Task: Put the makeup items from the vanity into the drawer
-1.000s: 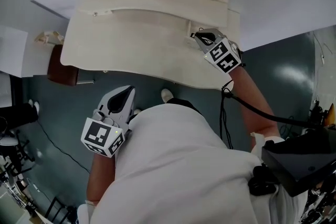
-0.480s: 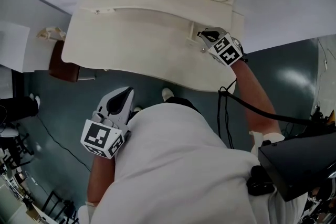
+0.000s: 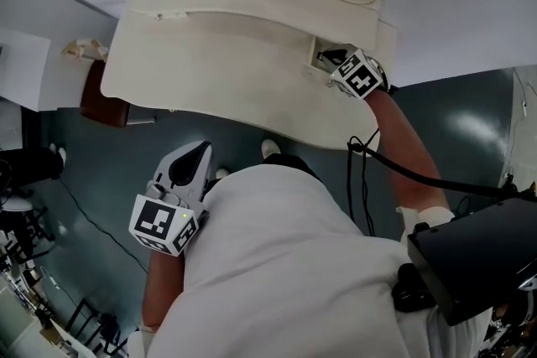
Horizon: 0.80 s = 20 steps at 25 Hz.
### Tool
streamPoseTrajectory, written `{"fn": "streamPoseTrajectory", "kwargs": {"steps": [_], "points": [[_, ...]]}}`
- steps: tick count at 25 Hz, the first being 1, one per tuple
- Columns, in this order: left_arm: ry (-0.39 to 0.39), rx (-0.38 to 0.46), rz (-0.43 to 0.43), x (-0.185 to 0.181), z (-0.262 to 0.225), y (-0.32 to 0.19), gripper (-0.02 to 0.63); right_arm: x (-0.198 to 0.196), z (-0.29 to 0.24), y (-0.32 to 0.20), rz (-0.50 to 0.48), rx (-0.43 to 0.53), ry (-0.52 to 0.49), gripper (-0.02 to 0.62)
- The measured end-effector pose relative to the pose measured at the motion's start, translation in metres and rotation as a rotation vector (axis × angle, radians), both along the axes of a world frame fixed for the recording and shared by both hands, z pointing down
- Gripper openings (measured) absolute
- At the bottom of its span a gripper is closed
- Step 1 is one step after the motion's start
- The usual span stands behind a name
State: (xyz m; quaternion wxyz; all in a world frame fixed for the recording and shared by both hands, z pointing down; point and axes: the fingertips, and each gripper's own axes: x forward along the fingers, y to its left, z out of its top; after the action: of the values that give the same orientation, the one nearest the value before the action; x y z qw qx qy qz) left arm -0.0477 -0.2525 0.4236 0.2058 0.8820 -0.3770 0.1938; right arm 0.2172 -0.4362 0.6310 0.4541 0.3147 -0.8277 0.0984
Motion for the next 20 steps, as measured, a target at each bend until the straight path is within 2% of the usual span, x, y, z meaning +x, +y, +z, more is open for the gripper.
{"fn": "streamPoseTrajectory", "kwargs": {"steps": [20], "points": [[0.003, -0.013, 0.015, -0.003, 0.004, -0.009, 0.003, 0.001, 0.026, -0.003, -0.005, -0.106, 0.028, 0.021]]}}
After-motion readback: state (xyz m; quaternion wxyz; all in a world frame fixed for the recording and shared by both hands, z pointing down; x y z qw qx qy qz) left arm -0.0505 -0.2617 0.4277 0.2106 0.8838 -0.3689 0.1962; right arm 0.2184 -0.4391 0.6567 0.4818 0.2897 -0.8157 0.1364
